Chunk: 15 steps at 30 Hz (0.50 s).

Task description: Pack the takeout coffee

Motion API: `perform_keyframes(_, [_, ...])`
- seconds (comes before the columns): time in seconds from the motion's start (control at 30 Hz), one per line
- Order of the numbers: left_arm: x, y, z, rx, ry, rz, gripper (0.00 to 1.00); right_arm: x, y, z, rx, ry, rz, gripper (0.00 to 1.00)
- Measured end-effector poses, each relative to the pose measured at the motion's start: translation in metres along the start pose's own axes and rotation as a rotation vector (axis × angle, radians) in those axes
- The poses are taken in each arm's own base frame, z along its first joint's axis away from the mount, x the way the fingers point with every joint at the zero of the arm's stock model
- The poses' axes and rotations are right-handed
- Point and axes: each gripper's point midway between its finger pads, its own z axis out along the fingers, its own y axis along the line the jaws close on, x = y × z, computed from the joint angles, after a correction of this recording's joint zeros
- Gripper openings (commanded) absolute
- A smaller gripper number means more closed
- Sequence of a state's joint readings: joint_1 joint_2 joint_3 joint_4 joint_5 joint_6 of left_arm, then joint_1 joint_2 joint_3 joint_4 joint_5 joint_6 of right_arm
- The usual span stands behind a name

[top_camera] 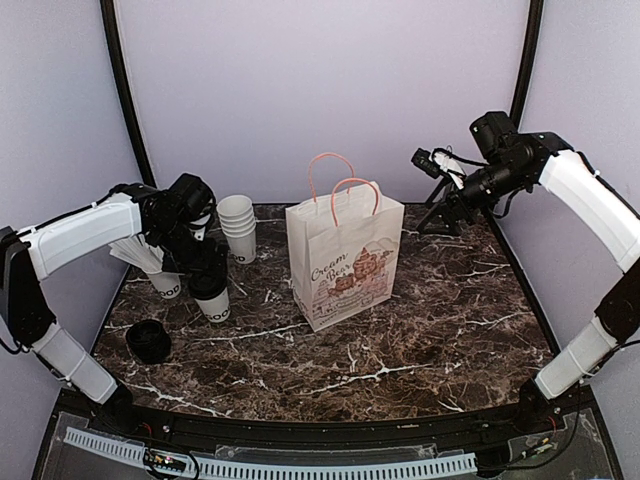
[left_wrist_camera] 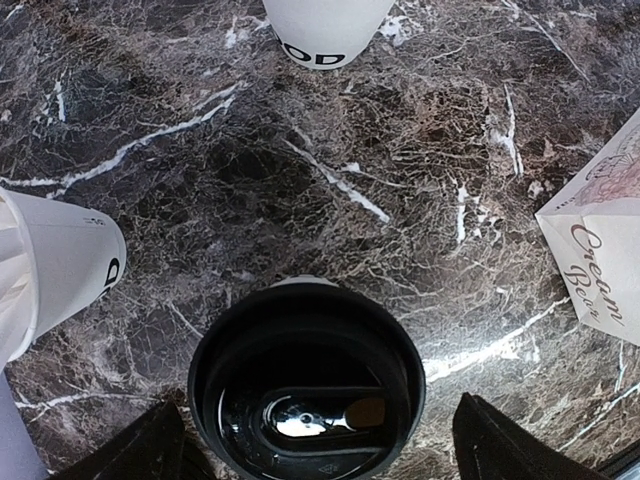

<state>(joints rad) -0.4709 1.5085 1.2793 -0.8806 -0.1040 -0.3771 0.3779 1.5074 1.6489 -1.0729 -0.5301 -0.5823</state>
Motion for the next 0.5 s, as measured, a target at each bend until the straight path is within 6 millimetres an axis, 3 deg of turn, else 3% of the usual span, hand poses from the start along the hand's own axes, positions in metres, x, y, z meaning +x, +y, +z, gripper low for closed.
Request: perform_keyframes(0.5, [0.004, 0.003, 0.014, -0.002, 0.045, -0.009, 0.81, 0.000, 0.000, 0.000, 0.003, 0.002, 0.000, 0.88])
